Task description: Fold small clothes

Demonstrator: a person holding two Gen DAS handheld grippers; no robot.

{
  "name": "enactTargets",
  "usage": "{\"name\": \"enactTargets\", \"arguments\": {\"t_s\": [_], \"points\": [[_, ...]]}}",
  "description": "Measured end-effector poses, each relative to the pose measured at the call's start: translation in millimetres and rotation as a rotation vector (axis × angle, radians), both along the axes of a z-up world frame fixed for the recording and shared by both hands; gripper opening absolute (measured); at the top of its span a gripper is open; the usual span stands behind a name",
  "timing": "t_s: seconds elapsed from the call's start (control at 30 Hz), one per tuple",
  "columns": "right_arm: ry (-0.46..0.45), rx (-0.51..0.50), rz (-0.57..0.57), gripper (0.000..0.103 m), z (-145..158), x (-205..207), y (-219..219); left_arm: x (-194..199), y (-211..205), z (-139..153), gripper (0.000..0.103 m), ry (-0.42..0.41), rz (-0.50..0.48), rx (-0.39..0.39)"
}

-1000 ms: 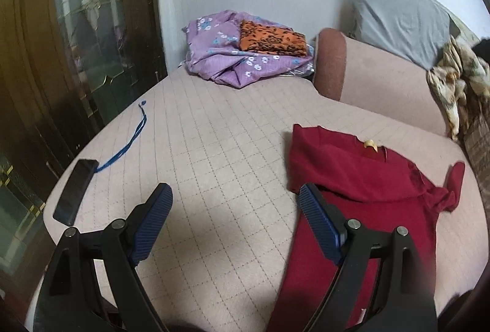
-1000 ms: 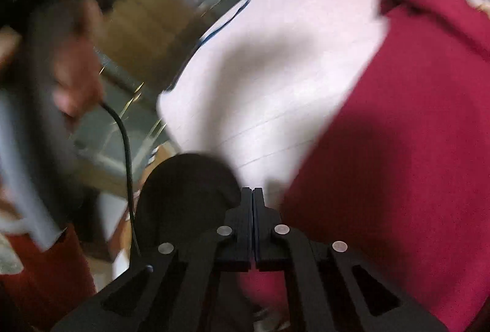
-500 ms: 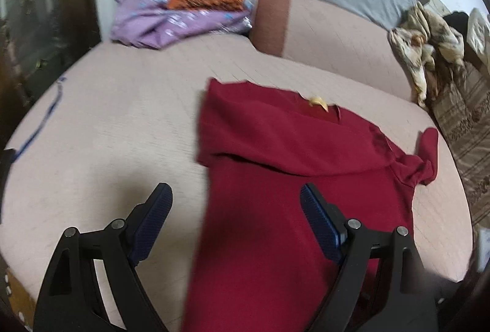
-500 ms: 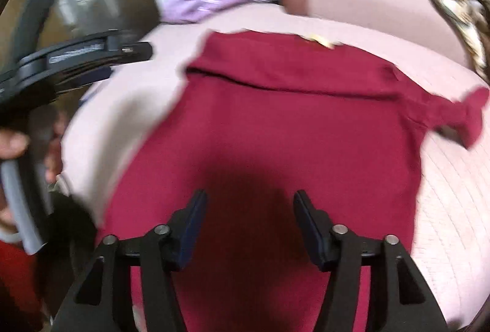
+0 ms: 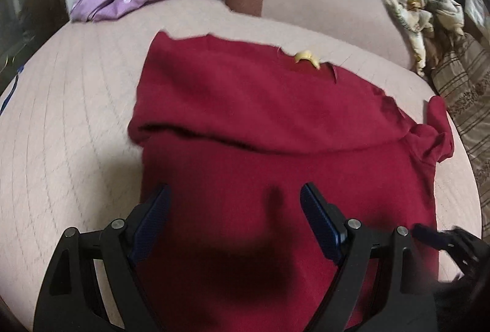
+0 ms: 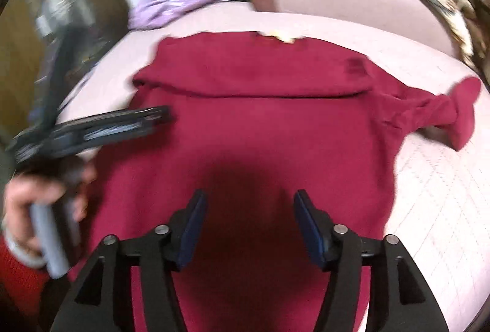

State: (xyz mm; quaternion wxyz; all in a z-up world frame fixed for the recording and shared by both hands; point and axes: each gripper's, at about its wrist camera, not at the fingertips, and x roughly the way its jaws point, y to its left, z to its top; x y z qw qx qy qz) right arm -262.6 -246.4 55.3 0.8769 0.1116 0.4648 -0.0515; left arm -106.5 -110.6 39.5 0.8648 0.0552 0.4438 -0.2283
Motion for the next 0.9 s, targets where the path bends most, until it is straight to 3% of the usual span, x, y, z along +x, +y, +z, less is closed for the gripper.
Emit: {"name": "enactTargets", "arguments": {"t_s": [0.07, 0.2, 0.27, 0.43, 0.57, 0.63, 0.7, 0.73, 0.77, 0.9], "points": [[0.064, 0.026, -0.001, 0.061, -13.3, 2.4, -14.1, 2.8, -1.2, -3.5, 0.086, 0.004, 0.001, 0.018], [-0.001, 0.091, 0.019, 0.060, 7.1, -1.2, -40.6, 7.8, 1.9, -5.5, 0.086, 0.021, 0.003, -0.019], [-0.062, 0.111, -0.067, 0.061, 22.1, 0.7, -79.3, 9.6, 2.2, -6.9, 0.086, 0.019, 0.009, -0.021], [-0.089, -0.016, -0.400, 0.074, 55.0, 2.8, -200.2, 10.0, -6.0, -12.8, 0.086, 0.001, -0.009, 0.028], [0.055, -0.106, -0.592, 0.076, 43.1, 26.4, -285.1, 8.2, -15.0, -16.2, 0.086, -0.033, -0.027, 0.078], [0.151, -0.078, -0.643, 0.076, 24.4, 33.1, -313.3, 9.1, -16.3, -17.5, 0.086, -0.038, -0.029, 0.087], [0.178, 0.026, -0.659, 0.060, 2.9, 31.6, -338.3, 10.6, -16.5, -18.1, 0.087, -0.036, -0.029, 0.084], [0.169, 0.071, -0.667, 0.026, -5.3, 31.5, -345.2, 11.0, -16.4, -18.4, 0.087, -0.035, -0.028, 0.082], [0.149, 0.090, -0.682, 0.018, -4.7, 27.7, -347.1, 11.4, -16.5, -18.6, 0.087, -0.035, -0.027, 0.081], [-0.059, 0.108, -0.593, 0.014, 41.2, 3.1, -341.4, 11.5, -17.3, -18.9, 0.087, -0.038, -0.029, 0.087]]}}
